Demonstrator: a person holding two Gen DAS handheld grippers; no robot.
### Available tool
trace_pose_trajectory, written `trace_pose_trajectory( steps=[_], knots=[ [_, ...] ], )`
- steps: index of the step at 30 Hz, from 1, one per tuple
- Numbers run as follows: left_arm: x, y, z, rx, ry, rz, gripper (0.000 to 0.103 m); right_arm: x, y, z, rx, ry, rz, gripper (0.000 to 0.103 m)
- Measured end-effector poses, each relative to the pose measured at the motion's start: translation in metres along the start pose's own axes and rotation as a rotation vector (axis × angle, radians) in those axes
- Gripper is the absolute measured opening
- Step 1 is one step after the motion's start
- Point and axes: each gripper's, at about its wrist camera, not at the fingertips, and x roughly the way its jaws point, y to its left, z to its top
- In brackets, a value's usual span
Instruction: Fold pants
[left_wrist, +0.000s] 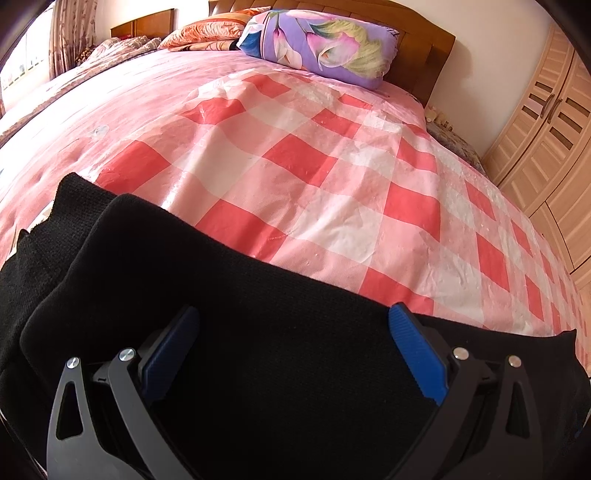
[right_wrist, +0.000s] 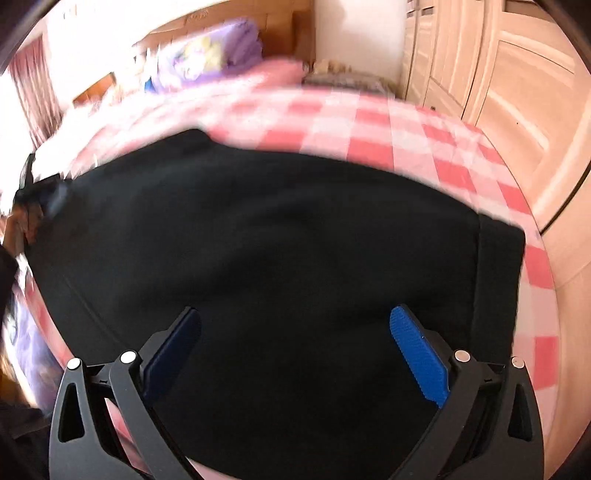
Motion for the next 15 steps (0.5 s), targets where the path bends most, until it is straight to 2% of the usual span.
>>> trace_pose_trajectory(
  steps=[2, 3, 5, 7, 9, 12, 14, 15],
  knots=[
    [0.0, 0.0, 0.0, 0.0, 0.0, 0.0, 0.102, -0.004, -0.013, -0.007, 0.064, -0.022, 0.069, 0.099],
    [-0.002, 0.0, 0.0, -0.001, -0.002, -0.004, 0.102, -0.009, -0.013, -0.009, 0.064, -0.022, 0.059, 0.098],
    [-0.013, 0.003, -0.001, -0.018, -0.007, -0.018, 0.101, -0.022, -0.001, -0.011, 0.038, 0.002, -0.034, 0.098],
    [-0.05, 0.016, -0.01, -0.081, -0.084, -0.123, 0.1, -0.039, 0.01, -0.01, -0.001, -0.022, -0.089, 0.098],
    [-0.107, 0.041, -0.032, -0.145, -0.221, -0.24, 0.101, -0.057, 0.018, -0.006, -0.006, -0.093, -0.044, 0.098],
    [-0.157, 0.088, -0.058, -0.25, -0.333, -0.274, 0.101, -0.071, 0.039, 0.012, 0.006, -0.232, 0.119, 0.099],
    [-0.163, 0.128, -0.066, -0.365, -0.308, -0.283, 0.101, -0.061, 0.061, 0.031, -0.019, -0.25, 0.148, 0.099],
    [-0.156, 0.155, -0.07, -0.439, -0.256, -0.314, 0.101, -0.055, 0.074, 0.039, -0.038, -0.255, 0.149, 0.099]
  ],
)
